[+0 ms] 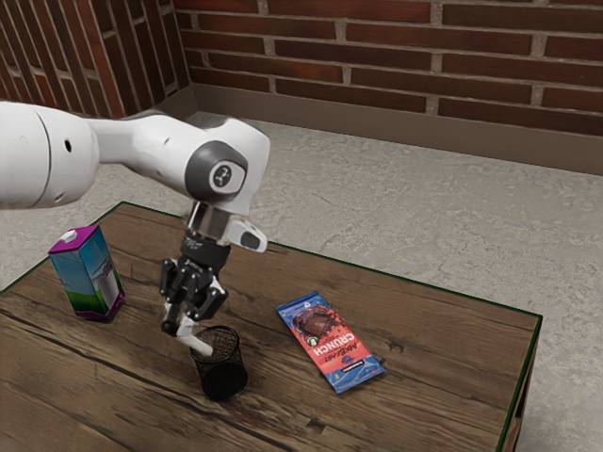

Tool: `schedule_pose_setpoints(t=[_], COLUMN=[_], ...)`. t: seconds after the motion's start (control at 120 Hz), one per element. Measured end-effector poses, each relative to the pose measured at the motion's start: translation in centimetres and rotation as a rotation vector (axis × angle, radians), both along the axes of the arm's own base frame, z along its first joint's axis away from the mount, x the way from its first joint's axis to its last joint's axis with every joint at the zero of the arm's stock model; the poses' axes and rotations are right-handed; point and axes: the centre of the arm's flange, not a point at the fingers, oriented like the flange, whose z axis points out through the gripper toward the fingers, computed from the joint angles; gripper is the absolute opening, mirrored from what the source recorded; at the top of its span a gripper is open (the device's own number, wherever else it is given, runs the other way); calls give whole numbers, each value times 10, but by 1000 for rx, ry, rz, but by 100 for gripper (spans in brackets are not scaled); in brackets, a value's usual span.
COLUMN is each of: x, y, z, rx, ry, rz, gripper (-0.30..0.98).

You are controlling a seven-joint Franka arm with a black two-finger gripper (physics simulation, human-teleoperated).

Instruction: Put the marker into the pen holder.

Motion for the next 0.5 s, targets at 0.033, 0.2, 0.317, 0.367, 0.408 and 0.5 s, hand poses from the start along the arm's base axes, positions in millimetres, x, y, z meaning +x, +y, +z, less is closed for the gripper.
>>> schedule_pose_setpoints(t=[0.033,0.2,0.317,0.367,0.408,0.5], x=[0,1,-14,4,10,14], y=[-1,-9,-22,37,82,124], z=[0,30,210,219,222,235], rx=[-1,-28,-145,-102,-84,-51], ry=[0,-60,-487,-542,-564,-620], rz=[2,-4,-55,79,179,260], gripper=[23,48,56,59,61,64])
